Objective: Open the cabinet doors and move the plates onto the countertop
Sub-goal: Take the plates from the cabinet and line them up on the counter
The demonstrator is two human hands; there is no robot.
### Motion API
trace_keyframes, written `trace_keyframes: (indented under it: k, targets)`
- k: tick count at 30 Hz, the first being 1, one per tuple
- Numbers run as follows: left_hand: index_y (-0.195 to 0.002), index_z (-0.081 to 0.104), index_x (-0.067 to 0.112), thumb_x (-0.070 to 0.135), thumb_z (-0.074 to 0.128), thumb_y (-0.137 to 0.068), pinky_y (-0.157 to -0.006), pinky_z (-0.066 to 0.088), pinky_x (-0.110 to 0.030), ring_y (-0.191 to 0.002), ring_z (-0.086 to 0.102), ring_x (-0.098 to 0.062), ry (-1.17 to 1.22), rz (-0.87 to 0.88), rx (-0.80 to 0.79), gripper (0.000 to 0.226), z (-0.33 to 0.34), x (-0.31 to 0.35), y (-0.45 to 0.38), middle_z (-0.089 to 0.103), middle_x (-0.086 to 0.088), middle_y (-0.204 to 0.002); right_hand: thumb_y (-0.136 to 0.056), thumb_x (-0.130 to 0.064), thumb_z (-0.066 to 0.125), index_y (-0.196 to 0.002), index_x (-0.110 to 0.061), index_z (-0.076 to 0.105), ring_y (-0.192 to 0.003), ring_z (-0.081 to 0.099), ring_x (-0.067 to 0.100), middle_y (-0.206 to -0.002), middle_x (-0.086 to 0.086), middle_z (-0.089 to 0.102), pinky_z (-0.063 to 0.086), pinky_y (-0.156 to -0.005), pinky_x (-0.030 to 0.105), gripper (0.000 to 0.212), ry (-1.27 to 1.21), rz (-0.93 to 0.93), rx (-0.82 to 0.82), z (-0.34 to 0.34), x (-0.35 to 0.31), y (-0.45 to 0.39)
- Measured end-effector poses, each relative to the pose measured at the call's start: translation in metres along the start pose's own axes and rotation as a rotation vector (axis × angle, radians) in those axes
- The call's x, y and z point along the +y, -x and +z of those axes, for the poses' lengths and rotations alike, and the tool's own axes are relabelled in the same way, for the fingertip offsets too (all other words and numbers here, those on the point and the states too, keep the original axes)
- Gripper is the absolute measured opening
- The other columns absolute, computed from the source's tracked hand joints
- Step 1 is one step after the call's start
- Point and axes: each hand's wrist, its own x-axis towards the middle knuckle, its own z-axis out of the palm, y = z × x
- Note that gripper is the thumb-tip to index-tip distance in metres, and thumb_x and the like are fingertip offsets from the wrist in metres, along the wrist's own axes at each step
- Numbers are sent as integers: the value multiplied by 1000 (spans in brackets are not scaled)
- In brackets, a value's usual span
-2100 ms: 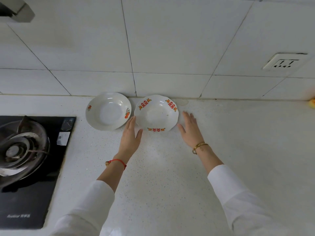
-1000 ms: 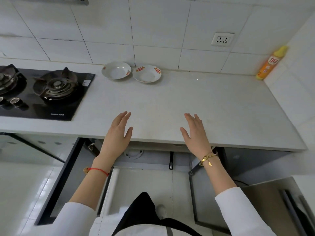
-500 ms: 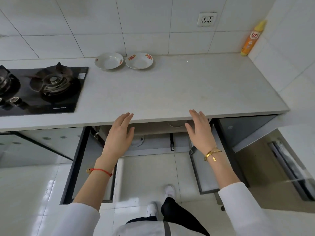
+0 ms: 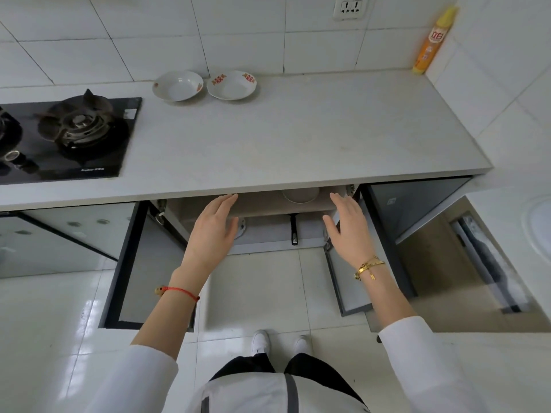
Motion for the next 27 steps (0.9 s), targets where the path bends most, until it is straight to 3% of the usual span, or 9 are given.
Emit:
trace_keyframes:
  k: [14, 18, 27]
  targets:
    - [-143, 42, 12, 17, 47, -99, -105, 42, -37, -130, 47, -20, -10, -79, -31, 45, 90, 41, -6, 46, -2, -144, -99, -27, 47, -146, -11, 34, -144, 28, 24, -149, 8, 40, 28, -118, 40, 51, -53, 27, -120, 7, 85, -19]
    - [-144, 40, 13, 21, 45, -100, -102, 41, -30, -127, 49, -20, -25, -98, -38, 45, 131, 28, -22, 47, -2, -144, -100, -26, 46, -147, -10, 33, -144, 27, 24, -150, 9, 39, 29, -117, 41, 51, -79, 31, -135, 38, 108, -37]
    - [-143, 42, 11, 20, 45, -100, -104, 42, -33, -129, 49, -22, -30, -78, -59, 44, 265, -46, -93, 48, -5, -143, -100, -25, 44, -147, -9, 31, -142, 28, 24, -148, 10, 40, 27, -117, 38, 51, -177, 53, -75, 158, 180, -119]
